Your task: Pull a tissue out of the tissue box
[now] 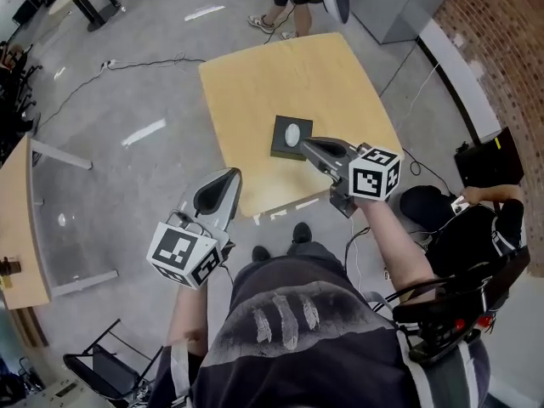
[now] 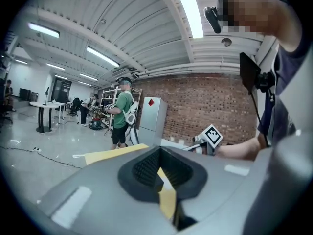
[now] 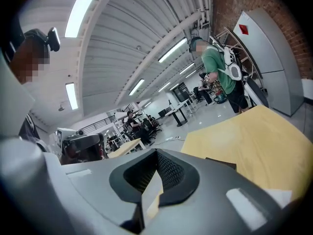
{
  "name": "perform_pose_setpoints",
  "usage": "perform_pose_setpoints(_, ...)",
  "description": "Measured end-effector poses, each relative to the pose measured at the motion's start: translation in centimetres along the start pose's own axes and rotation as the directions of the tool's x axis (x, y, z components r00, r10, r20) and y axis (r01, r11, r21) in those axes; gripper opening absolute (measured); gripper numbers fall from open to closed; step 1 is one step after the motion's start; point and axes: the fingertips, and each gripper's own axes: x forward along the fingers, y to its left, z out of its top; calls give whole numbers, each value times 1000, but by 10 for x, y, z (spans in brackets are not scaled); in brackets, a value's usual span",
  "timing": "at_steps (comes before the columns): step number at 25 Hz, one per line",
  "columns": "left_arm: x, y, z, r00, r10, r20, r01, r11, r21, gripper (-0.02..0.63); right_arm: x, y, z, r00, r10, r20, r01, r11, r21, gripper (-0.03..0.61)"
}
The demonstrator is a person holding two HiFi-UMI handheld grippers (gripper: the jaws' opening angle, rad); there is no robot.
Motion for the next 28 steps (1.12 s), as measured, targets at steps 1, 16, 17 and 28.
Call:
perform_pose_setpoints(1,-8,7,-1,1000,5,3,-5,1000,-6,3,7,10,0,1000,5,-9,-5,1000,-15,-2)
perform_pose_setpoints(16,-58,9,-8,993,-108,36,108,994,-1,3,24,117,-10,997,73,26,-70,994,-80,-2)
perform_pose_setpoints(17,-60,7,-9,992,-118,36,118,993,2,3,21,121,-12,997,67,36,-64,994,-83,-2)
perform_pose_setpoints(28,-69,-29,-18,980,-193,45,193,981,0,3,-7,175,-17,992,60,109,-40,984,-176,-2)
